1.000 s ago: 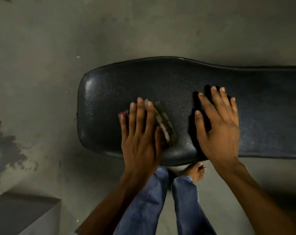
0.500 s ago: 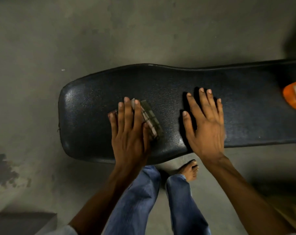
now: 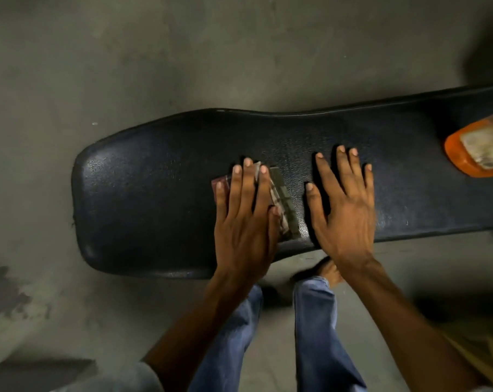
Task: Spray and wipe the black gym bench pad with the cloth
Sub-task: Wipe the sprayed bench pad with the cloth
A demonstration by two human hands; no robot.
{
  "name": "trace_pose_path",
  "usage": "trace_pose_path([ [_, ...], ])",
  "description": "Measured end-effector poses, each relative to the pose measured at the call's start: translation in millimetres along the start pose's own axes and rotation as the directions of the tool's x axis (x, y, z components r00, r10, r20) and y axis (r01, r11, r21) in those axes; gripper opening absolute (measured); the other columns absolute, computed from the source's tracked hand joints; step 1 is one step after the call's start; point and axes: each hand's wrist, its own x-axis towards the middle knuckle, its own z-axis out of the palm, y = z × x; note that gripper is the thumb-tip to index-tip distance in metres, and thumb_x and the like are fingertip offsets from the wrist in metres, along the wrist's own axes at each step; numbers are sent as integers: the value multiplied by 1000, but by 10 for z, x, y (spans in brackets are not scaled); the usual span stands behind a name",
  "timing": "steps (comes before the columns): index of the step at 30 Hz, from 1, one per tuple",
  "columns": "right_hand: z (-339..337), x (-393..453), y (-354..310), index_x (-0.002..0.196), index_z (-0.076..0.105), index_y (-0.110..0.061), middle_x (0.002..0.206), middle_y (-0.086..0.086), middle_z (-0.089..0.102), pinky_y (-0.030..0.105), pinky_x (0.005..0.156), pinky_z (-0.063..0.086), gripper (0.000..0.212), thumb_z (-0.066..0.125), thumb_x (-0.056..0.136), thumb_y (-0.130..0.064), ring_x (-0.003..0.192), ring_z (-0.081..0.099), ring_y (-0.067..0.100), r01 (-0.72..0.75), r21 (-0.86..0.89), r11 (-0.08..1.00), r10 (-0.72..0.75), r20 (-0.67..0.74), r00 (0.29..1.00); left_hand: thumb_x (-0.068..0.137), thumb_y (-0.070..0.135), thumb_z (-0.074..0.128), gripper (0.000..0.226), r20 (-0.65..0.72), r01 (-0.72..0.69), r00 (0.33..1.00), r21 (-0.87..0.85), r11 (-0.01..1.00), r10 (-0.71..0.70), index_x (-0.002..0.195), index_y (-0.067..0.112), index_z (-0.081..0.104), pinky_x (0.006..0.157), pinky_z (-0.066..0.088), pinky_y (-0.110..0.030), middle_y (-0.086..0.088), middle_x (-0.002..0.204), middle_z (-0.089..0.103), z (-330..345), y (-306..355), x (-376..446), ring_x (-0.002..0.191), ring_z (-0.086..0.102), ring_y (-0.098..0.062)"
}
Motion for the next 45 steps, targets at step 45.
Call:
trace_pose_path([
  [45,-307,283,1062,157,53,-15,170,16,41,58,134,17,48,44,111,-26,163,28,33,100,71,992,-99,-20,995,109,36,36,68,-50,-52,998,-61,997,49,169,10,20,135,2,-57,-14,179,10,247,1024,26,167,5,-32],
])
